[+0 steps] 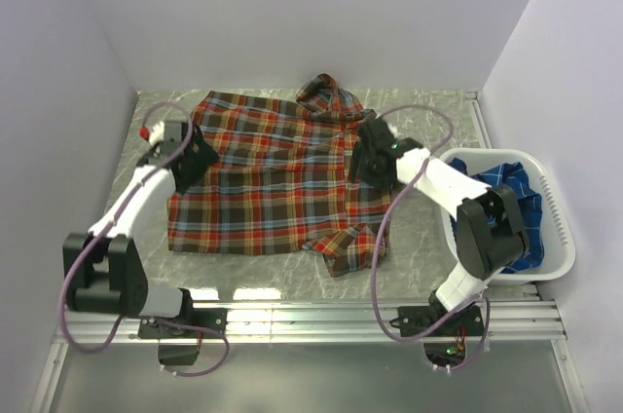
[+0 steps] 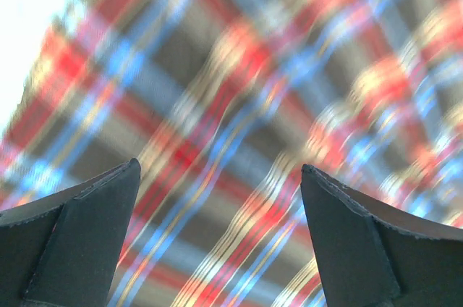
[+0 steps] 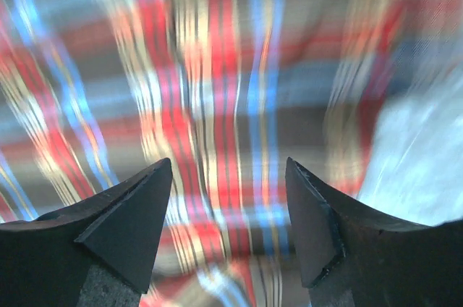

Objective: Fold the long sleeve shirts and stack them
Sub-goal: Fold the shirt

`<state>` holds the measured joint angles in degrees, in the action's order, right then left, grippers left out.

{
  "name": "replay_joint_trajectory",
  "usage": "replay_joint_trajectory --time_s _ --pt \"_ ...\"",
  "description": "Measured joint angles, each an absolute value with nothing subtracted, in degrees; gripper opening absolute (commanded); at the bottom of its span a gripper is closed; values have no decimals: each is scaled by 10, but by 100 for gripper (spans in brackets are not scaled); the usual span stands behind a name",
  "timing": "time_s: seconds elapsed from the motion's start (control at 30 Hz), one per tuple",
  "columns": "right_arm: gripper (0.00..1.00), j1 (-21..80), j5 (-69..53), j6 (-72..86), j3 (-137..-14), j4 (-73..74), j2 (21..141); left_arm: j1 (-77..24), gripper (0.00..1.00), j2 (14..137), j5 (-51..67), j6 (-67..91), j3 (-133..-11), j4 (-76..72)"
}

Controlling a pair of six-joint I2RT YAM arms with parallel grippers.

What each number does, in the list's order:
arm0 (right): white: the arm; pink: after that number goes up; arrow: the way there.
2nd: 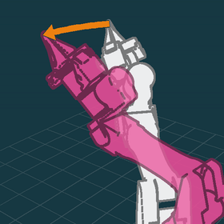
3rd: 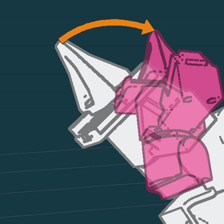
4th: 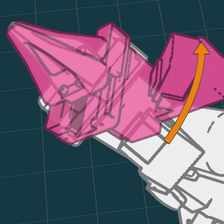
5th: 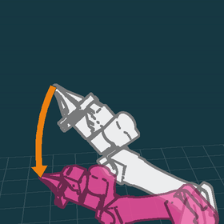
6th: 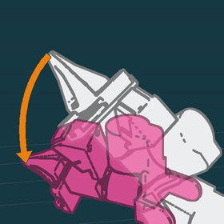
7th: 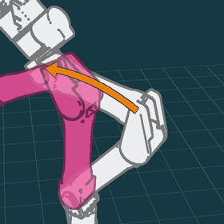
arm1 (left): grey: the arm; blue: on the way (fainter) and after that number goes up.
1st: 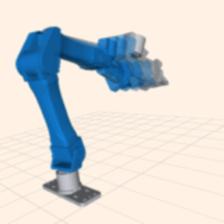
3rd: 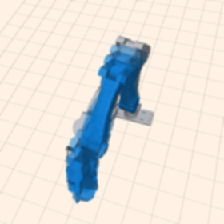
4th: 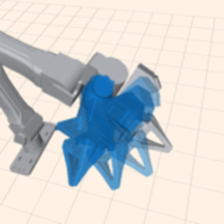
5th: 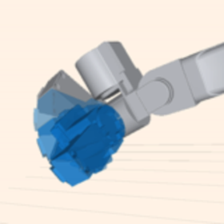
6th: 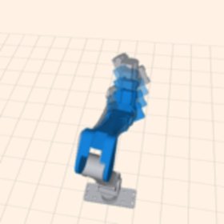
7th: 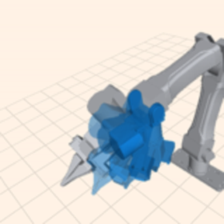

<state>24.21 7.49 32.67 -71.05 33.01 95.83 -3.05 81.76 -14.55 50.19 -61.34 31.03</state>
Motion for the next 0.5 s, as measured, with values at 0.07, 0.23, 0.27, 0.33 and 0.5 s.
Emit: replay_joint_trajectory --time_s 0.07,0.23,0.27,0.33,0.5 --pt "69 270 68 334 -668 332 941 -52 99 779 -143 503 -559 314" --pt "68 288 50 352 -604 337 955 -54 99 765 -140 508 -451 326" --pt "68 287 49 354 -603 337 963 -54 99 769 -140 509 -442 329" --pt "68 285 49 356 -604 330 978 -54 99 781 -138 513 -437 328" --pt "68 269 45 358 -635 325 1021 -48 99 849 -140 526 -452 311"
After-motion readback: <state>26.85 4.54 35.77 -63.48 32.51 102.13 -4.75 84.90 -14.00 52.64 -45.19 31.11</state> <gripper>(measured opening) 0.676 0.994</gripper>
